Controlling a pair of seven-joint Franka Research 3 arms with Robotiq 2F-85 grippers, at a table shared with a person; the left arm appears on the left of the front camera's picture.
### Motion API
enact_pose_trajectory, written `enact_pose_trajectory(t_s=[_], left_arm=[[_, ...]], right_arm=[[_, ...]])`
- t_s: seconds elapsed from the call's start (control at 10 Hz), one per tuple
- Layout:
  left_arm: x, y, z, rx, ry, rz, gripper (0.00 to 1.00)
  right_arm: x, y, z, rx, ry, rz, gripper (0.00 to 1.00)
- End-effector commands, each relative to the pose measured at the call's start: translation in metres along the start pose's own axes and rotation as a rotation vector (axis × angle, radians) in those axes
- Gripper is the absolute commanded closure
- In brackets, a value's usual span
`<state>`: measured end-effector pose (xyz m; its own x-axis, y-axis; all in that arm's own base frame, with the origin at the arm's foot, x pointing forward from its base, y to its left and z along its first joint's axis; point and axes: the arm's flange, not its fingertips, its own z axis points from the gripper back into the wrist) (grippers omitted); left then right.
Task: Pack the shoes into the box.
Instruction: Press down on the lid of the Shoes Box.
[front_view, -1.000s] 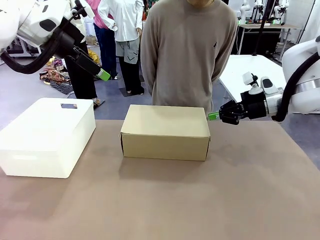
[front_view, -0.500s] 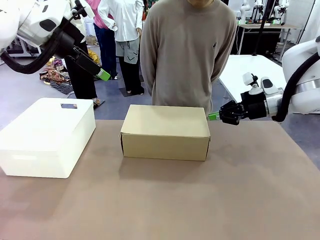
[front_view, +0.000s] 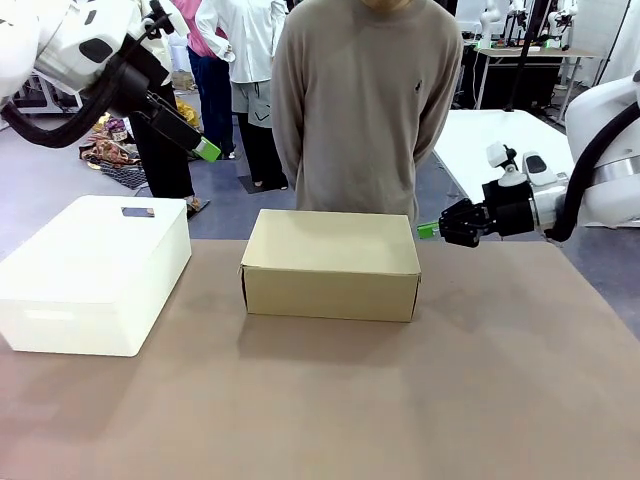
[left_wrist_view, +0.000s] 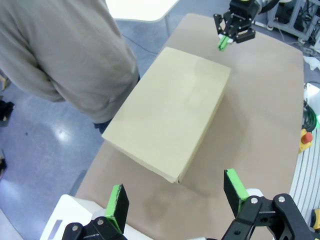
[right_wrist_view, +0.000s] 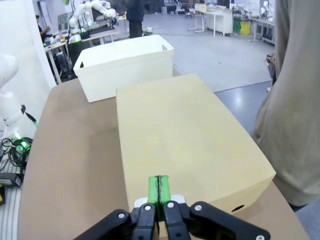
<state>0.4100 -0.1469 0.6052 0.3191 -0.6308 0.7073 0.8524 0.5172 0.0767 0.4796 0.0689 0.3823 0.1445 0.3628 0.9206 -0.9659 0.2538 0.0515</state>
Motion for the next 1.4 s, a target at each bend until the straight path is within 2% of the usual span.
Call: enact_pose_trajectory(t_s=[0.0,0.4,0.7,0.9,1.1,1.3], left_arm=[[-0.001,0.002,0.001,-0.018,-0.021,-0.012,0.00],[-0.001,0.002,0.001,-0.018,-0.021,-0.012,0.00],[-0.001,0.002,0.001,-0.018,-0.021,-0.012,0.00],[0.000,0.000,0.000,0.000,0.000,0.000,0.00],[0.004,0.001,-0.028,0.012,0.067,0.083,0.00],[0.013,-0.002,-0.046,0.017,0.117,0.103,0.00]], right_arm=[[0.039,0.007,0.012,0.015,0.075,-0.086,1.00],[0.103,0.023,0.024,-0.010,0.224,-0.176,1.00],[0.145,0.044,0.026,-0.030,0.355,-0.262,0.42],[0.160,0.059,0.029,-0.065,0.433,-0.297,0.03],[0.167,0.077,0.031,-0.087,0.494,-0.314,0.00],[0.169,0.092,0.035,-0.114,0.549,-0.339,0.00]])
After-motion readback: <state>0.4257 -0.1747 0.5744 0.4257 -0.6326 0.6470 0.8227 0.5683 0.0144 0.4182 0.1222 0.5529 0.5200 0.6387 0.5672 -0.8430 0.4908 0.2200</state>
